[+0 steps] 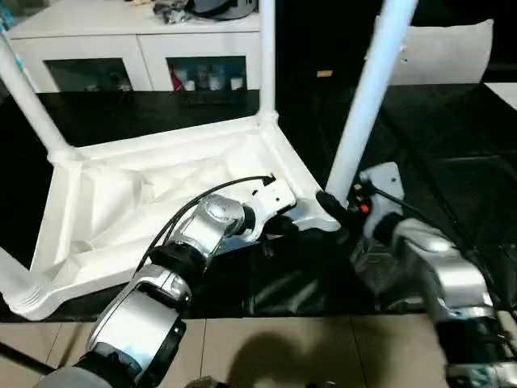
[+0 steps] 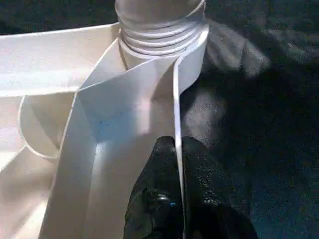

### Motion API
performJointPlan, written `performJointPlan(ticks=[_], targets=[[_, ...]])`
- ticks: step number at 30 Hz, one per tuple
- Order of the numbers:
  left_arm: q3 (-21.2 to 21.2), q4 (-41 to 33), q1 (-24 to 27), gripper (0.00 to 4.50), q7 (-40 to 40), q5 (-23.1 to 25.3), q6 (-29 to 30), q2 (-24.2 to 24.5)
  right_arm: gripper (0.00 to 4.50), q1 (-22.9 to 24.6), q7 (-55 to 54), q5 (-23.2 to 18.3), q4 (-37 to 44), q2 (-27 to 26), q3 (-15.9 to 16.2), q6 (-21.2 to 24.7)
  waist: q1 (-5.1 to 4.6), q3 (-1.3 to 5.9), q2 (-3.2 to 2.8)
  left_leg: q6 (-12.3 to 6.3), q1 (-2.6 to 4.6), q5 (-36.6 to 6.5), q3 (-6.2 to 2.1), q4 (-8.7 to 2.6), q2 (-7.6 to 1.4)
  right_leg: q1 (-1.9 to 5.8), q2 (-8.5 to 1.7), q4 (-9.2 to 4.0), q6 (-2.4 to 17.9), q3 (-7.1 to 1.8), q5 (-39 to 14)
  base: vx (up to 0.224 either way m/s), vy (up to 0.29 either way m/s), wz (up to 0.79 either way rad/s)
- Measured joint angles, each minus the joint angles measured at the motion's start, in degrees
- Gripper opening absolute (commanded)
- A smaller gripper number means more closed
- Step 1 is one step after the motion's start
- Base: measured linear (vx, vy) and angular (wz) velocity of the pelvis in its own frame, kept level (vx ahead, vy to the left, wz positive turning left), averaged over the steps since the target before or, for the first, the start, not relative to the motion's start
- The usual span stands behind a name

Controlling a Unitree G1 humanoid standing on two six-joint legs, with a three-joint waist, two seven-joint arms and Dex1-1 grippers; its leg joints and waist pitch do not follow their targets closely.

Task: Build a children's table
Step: Rotate leg to tighten

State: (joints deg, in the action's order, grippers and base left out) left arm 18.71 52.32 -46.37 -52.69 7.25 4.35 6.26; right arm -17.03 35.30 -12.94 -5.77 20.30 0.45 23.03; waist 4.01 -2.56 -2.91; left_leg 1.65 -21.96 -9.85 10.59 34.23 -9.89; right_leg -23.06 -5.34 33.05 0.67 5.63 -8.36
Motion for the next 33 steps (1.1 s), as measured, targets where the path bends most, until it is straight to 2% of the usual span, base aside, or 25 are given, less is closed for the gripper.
performJointPlan(ticks=[1, 5, 7, 12, 13, 16, 18, 21, 28, 33], targets=[[0.0, 0.0, 0.2, 0.0, -0.9, 0.1, -1.0, 0.6, 3.83, 0.6, 2.1, -0.4, 0.2, 0.9, 0.1, -0.8, 0.18, 0.0, -0.01, 0.0, 0.01, 0.0, -0.01, 0.01, -0.02, 0.0, 0.02, 0.01, 0.0, 0.01, 0.0, 0.0, 0.0, 0.0], [1.0, -1.5, 1.9, 0.0, -6.9, 0.2, -6.0, 4.1, 3.83, 2.0, 11.2, -1.1, 0.9, 6.7, 1.8, -3.7, 0.3, -0.01, -0.02, 0.0, 0.02, 0.0, -0.01, 0.03, -0.02, -0.01, 0.01, 0.01, 0.0, 0.0, 0.0, 0.0, 0.0, 0.0], [1.5, -2.8, 3.0, 0.0, -10.8, -0.2, -8.4, 5.4, 3.83, 2.7, 15.8, -1.2, 1.3, 9.6, 2.5, -5.0, 0.84, -0.02, 0.0, 0.0, 0.03, 0.0, -0.01, 0.03, -0.02, 0.01, 0.01, 0.0, 0.0, 0.0, 0.0, 0.0, 0.0, 0.0], [2.1, -3.6, 3.8, 0.0, -17.0, -1.1, -11.3, 6.9, 3.83, 3.1, 24.8, -3.4, 1.3, 12.3, 3.5, -6.0, 1.52, -0.04, 0.03, 0.0, 0.0, 0.0, -0.01, 0.05, -0.02, 0.02, -0.01, 0.01, 0.0, 0.01, 0.0, 0.0, 0.0, 0.0], [2.1, -3.8, 4.0, 0.0, -18.7, -1.4, -11.6, 7.4, 3.5, 3.1, 26.6, -3.8, 1.2, 12.9, 3.7, -6.3, 1.63, -0.06, 0.08, 0.0, -0.01, 0.0, 0.0, 0.06, -0.02, 0.02, -0.01, 0.01, 0.0, 0.01, 0.0, 0.0, 0.0, 0.0], [2.5, -4.6, 4.5, 0.0, -22.8, -2.5, -12.0, 8.4, 3.44, 3.0, 29.8, -5.0, 1.0, 13.7, 4.4, -6.3, 1.98, -0.08, 0.1, 0.0, -0.02, 0.0, 0.0, 0.06, -0.02, 0.01, -0.02, 0.02, 0.0, 0.01, 0.0, 0.0, 0.0, 0.0], [2.6, -5.1, 4.7, 0.0, -24.2, -2.6, -12.1, 8.5, 3.07, 2.9, 31.4, -5.6, 0.9, 14.0, 4.6, -6.0, 2.37, -0.09, 0.12, 0.0, -0.02, 0.0, 0.0, 0.07, -0.03, 0.01, -0.02, 0.03, 0.0, 0.01, 0.0, 0.0, 0.0, 0.0], [2.8, -5.3, 4.9, 0.0, -26.6, -3.1, -12.3, 9.0, 2.92, 2.2, 34.5, -7.3, 0.5, 14.6, 5.1, -4.4, 2.72, -0.09, 0.13, 0.0, -0.03, 0.0, 0.0, 0.1, -0.03, 0.02, -0.02, 0.03, 0.0, 0.01, 0.0, 0.0, 0.0, 0.0], [3.5, -6.1, 5.3, 0.0, -30.2, -3.4, -13.1, 9.6, 2.21, 1.1, 39.0, -8.1, -0.1, 15.6, 6.6, -3.0, 3.5, -0.12, 0.19, 0.0, -0.04, 0.0, 0.0, 0.11, -0.03, 0.02, -0.04, 0.03, 0.0, 0.01, 0.0, 0.0, 0.0, 0.0], [3.6, -6.4, 5.3, 0.0, -30.7, -3.5, -13.2, 9.7, 1.96, 0.6, 40.2, -8.8, -0.9, 15.9, 6.8, -2.4, 3.91, -0.13, 0.21, 0.0, -0.03, 0.0, 0.01, 0.11, -0.03, 0.02, -0.04, 0.03, 0.0, 0.0, 0.0, 0.0, 0.0, 0.0]])
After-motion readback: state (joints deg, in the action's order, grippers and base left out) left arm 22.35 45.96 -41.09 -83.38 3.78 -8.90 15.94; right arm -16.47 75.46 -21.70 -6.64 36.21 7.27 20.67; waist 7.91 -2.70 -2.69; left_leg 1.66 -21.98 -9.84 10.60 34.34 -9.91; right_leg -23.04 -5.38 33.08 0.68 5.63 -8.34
